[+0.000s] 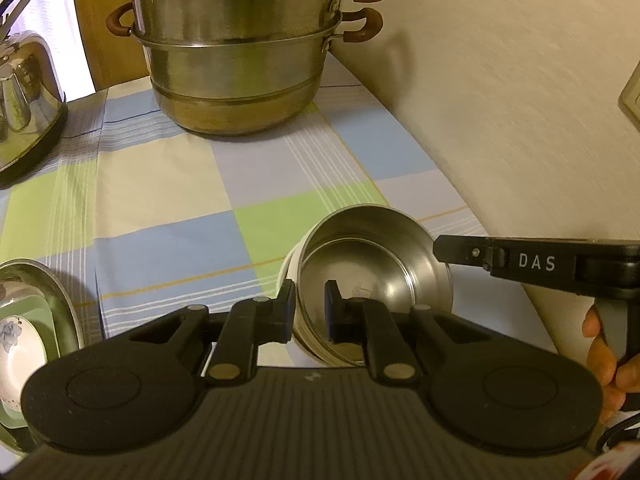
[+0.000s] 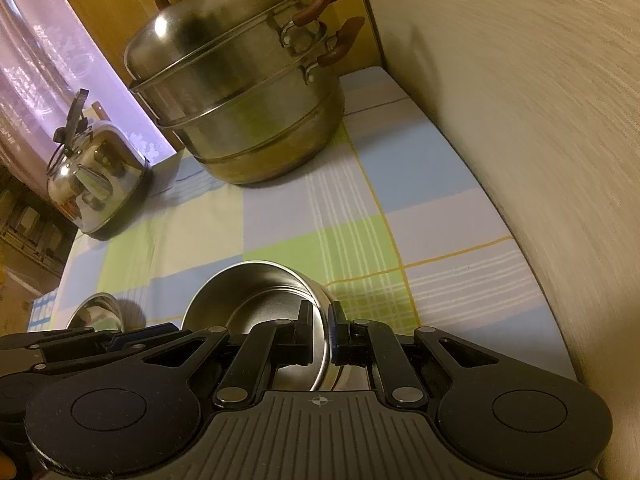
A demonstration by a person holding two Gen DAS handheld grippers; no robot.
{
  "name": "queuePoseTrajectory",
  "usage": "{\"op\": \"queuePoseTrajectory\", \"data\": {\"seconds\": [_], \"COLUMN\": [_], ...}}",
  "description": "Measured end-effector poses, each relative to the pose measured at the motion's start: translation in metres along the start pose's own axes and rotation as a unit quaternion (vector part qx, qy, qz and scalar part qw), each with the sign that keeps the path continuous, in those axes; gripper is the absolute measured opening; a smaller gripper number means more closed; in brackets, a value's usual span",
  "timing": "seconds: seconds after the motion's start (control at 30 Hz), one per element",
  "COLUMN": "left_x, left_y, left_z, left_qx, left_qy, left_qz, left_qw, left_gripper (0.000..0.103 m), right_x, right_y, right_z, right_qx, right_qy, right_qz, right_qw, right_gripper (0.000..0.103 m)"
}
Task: Organize plates and bowls
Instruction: 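Lower the steel bowl into the cream bowls and open the left gripper, then withdraw the left gripper up and away from the bowl stack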
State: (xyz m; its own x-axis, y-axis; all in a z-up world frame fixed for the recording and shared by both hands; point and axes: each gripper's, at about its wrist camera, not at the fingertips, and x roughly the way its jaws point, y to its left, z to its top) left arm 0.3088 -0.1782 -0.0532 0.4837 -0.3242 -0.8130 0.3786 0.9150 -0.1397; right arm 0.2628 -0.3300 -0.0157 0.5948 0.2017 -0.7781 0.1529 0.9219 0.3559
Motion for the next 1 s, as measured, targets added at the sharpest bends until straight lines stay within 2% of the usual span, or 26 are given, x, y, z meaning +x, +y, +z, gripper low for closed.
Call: {"op": "queuePoseTrajectory", "data": {"seconds": [0.2, 0.3, 0.33, 0.37, 0.4, 0.43, 0.47, 0.53, 0.7, 0.77, 0.9, 1.0], "left_x": [-0.011, -0.022, -0.027, -0.032, -0.037, -0.041, -0.046, -0.057, -0.088, -0.100, -0.117, -0.128], "left_y": [-0.003, -0.003, -0.003, -0.004, -0.004, -0.005, -0.005, -0.005, -0.004, -0.003, -0.004, -0.001], "left_z": [-0.003, -0.007, -0.009, -0.011, -0.014, -0.016, -0.020, -0.028, -0.053, -0.063, -0.081, -0.096], "left_qx": [-0.014, -0.029, -0.033, -0.035, -0.035, -0.034, -0.034, -0.040, -0.048, -0.054, -0.048, -0.052], "left_qy": [-0.017, -0.030, -0.035, -0.039, -0.043, -0.047, -0.050, -0.057, -0.078, -0.083, -0.071, -0.067], "left_qz": [0.007, 0.006, 0.008, 0.012, 0.017, 0.022, 0.028, 0.038, 0.057, 0.062, 0.093, 0.100], "left_qw": [0.9997, 0.9991, 0.9988, 0.9985, 0.9983, 0.9981, 0.9978, 0.9969, 0.9941, 0.9932, 0.9919, 0.9914], "left_gripper": [0.020, 0.030, 0.036, 0.041, 0.042, 0.045, 0.049, 0.059, 0.067, 0.070, 0.075, 0.081], "right_x": [-0.005, -0.010, -0.012, -0.015, -0.018, -0.023, -0.028, -0.036, -0.055, -0.062, -0.074, -0.081], "right_y": [-0.006, -0.008, -0.008, -0.008, -0.008, -0.008, -0.006, -0.003, 0.000, 0.004, 0.014, 0.022], "right_z": [-0.003, -0.006, -0.007, -0.009, -0.010, -0.013, -0.016, -0.022, -0.040, -0.048, -0.065, -0.080], "right_qx": [0.006, 0.005, 0.005, 0.005, 0.003, -0.001, -0.009, -0.027, -0.031, -0.041, -0.069, -0.079], "right_qy": [0.000, 0.001, 0.000, -0.002, -0.005, -0.012, -0.021, -0.028, -0.021, -0.018, -0.011, -0.008], "right_qz": [0.016, 0.021, 0.023, 0.024, 0.024, 0.023, 0.023, 0.023, 0.042, 0.038, 0.034, 0.032], "right_qw": [1.000, 1.000, 1.000, 1.000, 1.000, 1.000, 0.999, 0.999, 0.998, 0.998, 0.997, 0.996], "right_gripper": [0.008, 0.011, 0.017, 0.031, 0.041, 0.057, 0.063, 0.064, 0.065, 0.065, 0.065, 0.065]}}
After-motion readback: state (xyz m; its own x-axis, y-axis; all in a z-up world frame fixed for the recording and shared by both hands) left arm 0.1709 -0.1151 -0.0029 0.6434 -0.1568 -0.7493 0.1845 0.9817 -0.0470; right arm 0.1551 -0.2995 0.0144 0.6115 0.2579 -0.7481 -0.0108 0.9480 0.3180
